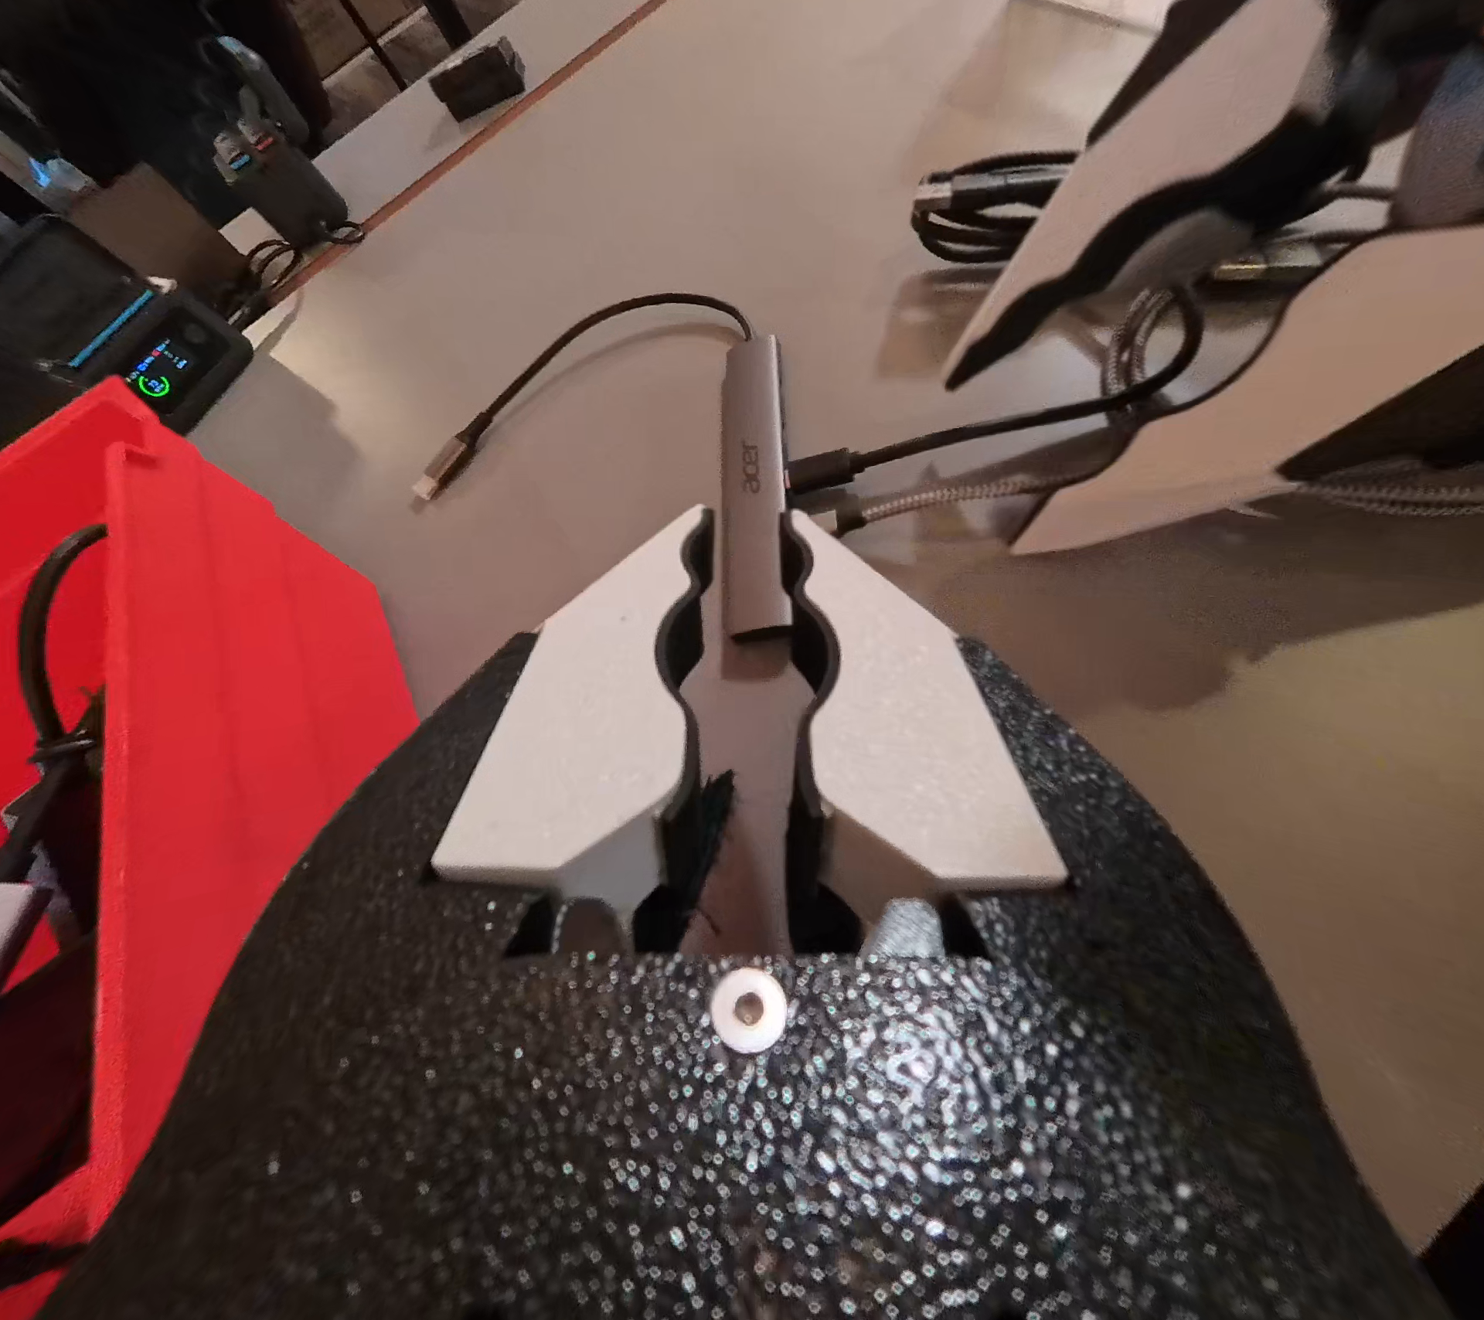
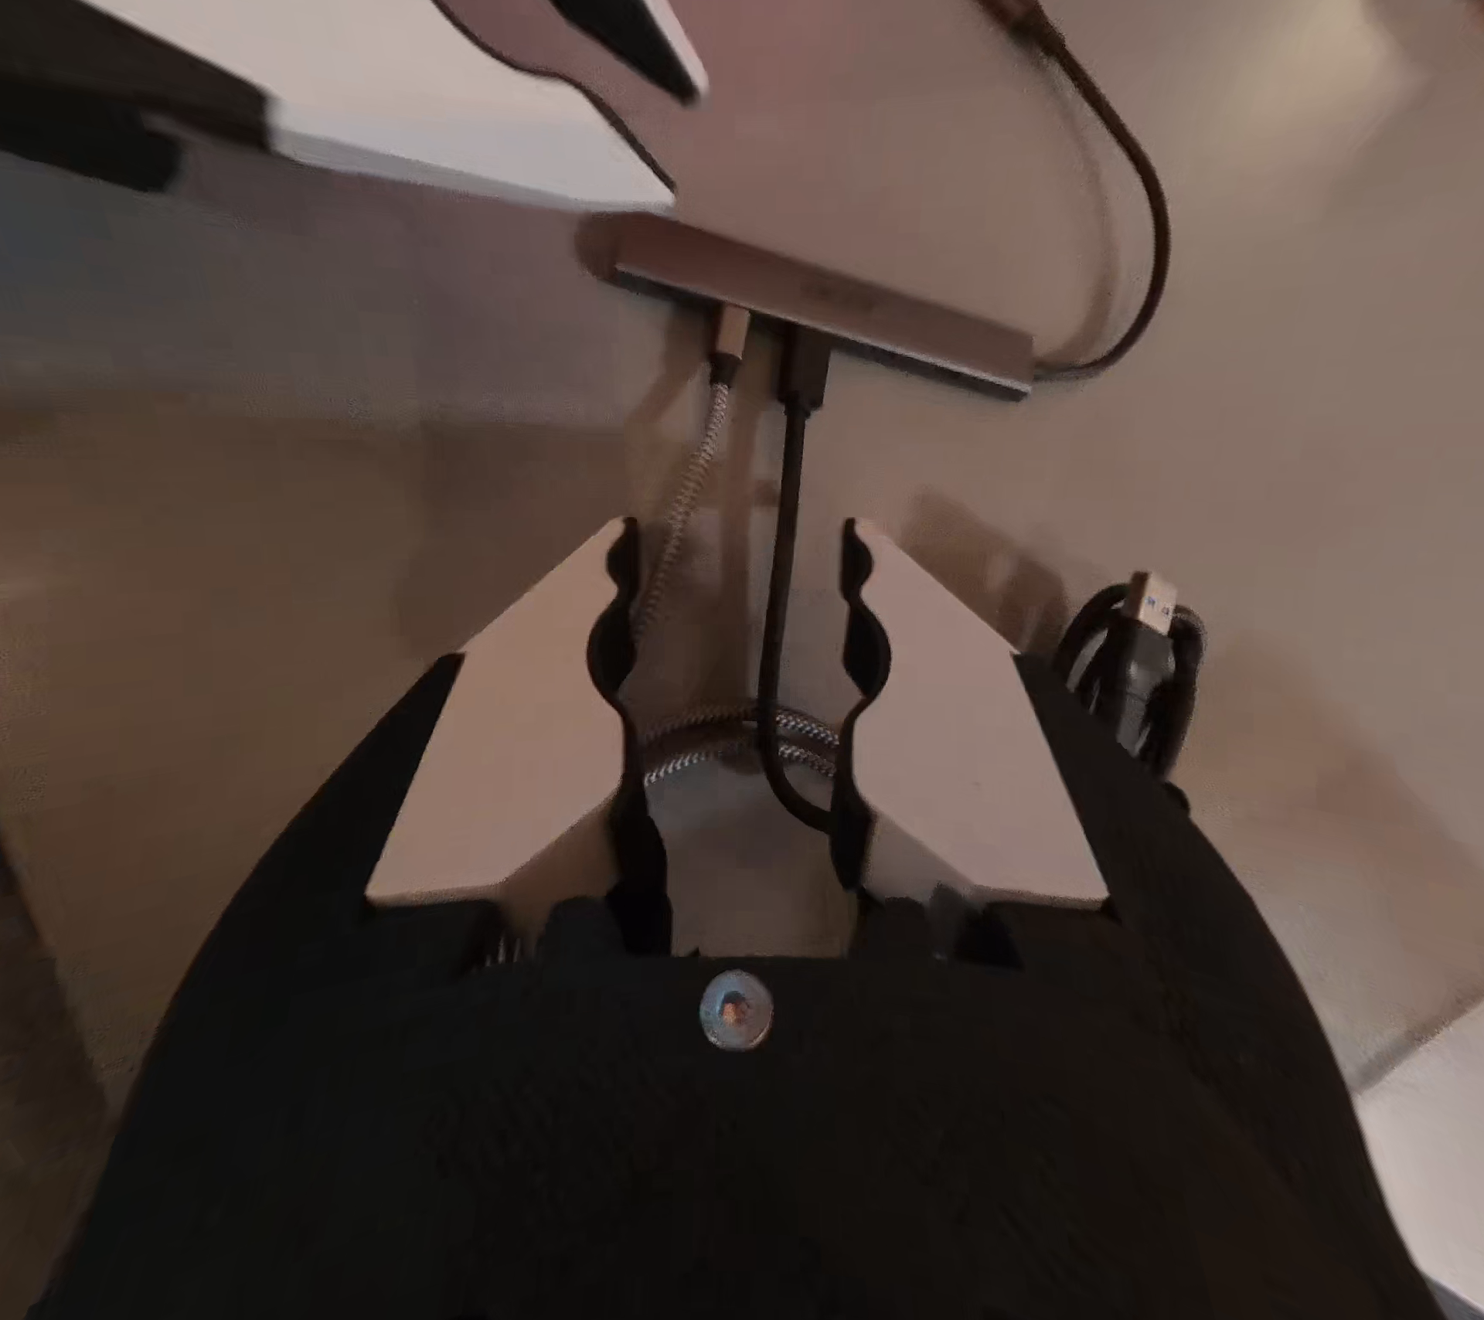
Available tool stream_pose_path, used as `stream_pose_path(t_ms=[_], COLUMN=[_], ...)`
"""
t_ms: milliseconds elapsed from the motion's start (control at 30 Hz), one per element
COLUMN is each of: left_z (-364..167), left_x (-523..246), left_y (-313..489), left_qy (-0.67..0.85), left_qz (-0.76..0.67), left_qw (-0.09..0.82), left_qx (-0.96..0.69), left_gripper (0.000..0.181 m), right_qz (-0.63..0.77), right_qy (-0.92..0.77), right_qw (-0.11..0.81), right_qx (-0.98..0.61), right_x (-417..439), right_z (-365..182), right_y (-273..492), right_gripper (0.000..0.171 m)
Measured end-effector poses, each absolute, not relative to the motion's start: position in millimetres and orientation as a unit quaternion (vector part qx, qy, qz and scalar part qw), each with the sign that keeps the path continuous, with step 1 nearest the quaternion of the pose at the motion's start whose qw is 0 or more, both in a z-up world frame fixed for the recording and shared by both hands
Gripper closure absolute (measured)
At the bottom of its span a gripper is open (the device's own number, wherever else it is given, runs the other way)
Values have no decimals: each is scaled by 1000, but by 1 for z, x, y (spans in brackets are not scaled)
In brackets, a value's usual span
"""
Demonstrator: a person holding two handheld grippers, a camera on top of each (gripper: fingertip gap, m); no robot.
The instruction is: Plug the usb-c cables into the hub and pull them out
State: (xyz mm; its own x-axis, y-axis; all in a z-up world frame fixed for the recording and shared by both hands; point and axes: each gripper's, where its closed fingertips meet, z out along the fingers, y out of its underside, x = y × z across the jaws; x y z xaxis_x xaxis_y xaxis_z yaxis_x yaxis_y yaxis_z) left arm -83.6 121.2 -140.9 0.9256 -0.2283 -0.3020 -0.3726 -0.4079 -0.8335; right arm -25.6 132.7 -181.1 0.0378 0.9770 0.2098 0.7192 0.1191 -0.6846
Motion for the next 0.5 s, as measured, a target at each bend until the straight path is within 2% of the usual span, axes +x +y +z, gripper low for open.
stream_pose_path(t_ms=[133,233,267,500], left_z=[-141,-148,-151,-138], left_x=[-76,-71,-72,-80], left_y=[120,118,118,123], left_qy=[191,226,245,355], left_qz=[27,34,55,297], left_qw=[516,501,494,503], left_qx=[-834,-835,-832,-730], left_gripper=[126,100,97,129], right_qz=[175,191,207,253], right_qy=[-647,-637,-631,-640], right_qw=[354,374,375,377], right_qx=[-652,-647,-647,-620], right_x=[-27,-28,-28,-22], right_z=[-184,-173,-168,-140], right_y=[145,148,146,139], right_gripper=[166,169,170,169])
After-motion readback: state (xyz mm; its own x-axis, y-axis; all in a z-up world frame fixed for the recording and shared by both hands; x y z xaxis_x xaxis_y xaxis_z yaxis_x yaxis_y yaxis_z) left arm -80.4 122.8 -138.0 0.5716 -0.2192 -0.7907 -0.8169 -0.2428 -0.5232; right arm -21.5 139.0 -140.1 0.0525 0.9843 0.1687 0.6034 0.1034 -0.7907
